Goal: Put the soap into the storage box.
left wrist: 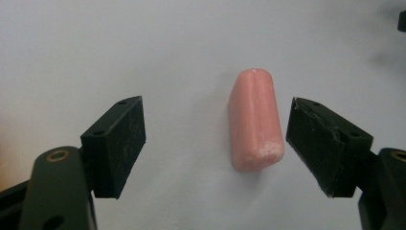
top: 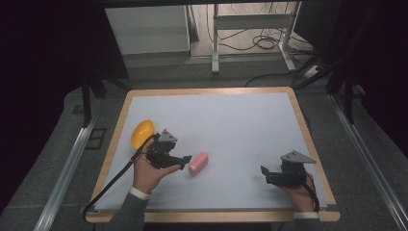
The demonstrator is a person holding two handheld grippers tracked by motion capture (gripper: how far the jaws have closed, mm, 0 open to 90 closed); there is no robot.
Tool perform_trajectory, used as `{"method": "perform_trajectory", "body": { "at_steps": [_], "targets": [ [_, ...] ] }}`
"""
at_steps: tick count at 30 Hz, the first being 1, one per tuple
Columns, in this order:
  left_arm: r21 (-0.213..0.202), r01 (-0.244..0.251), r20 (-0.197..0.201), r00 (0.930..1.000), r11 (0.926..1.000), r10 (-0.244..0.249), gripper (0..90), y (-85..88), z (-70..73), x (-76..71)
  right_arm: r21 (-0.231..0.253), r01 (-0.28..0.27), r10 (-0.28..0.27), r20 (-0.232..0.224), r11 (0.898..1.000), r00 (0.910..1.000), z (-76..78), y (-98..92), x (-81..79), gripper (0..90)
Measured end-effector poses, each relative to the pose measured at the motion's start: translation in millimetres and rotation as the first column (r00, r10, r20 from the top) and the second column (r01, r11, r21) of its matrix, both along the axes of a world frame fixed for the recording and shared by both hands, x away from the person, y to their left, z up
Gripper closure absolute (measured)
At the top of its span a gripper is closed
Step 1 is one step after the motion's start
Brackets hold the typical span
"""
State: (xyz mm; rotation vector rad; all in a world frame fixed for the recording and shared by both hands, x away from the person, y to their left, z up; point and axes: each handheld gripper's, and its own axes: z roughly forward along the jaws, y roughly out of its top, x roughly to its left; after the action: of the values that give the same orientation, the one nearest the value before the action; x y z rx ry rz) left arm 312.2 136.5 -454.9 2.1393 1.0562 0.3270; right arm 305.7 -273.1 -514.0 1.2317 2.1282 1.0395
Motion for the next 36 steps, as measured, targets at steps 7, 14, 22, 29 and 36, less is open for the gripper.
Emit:
{"method": "perform_trajectory", "body": {
  "at_steps": [7, 14, 22, 29, 36],
  "targets": [
    [0.026, 0.014, -0.014, 0.9998, 0.9996, -0.014, 22.5, -10.8, -1.9, 5.0, -0.001, 0.004, -0.004, 0.001, 1.000, 1.0000, -0.6, -0.3, 0.0, 8.4],
    [0.061, 0.044, -0.045, 0.9981, 0.9972, -0.041, 22.4, -26.3, -8.9, 10.1, -0.015, 0.003, -0.003, -0.006, 1.000, 1.0000, -2.3, 1.6, 0.4, 8.4],
    [0.065, 0.053, -0.088, 0.9950, 0.9965, -0.047, 22.4, -34.4, -18.8, 16.7, -0.016, 0.006, -0.006, -0.009, 1.000, 0.9999, -3.5, 1.2, 1.2, 8.4],
    [0.121, 0.065, -0.083, 0.9950, 0.9905, -0.055, 21.5, -44.1, -17.5, 15.6, -0.024, 0.011, -0.011, -0.012, 1.000, 0.9999, -5.4, 0.8, 2.3, 8.4],
    [0.136, 0.078, -0.117, 0.9911, 0.9876, -0.063, 23.0, -55.8, -20.0, 20.8, -0.026, 0.012, -0.012, -0.013, 1.000, 0.9998, -2.7, 2.9, 1.1, 8.4]
  ]
}}
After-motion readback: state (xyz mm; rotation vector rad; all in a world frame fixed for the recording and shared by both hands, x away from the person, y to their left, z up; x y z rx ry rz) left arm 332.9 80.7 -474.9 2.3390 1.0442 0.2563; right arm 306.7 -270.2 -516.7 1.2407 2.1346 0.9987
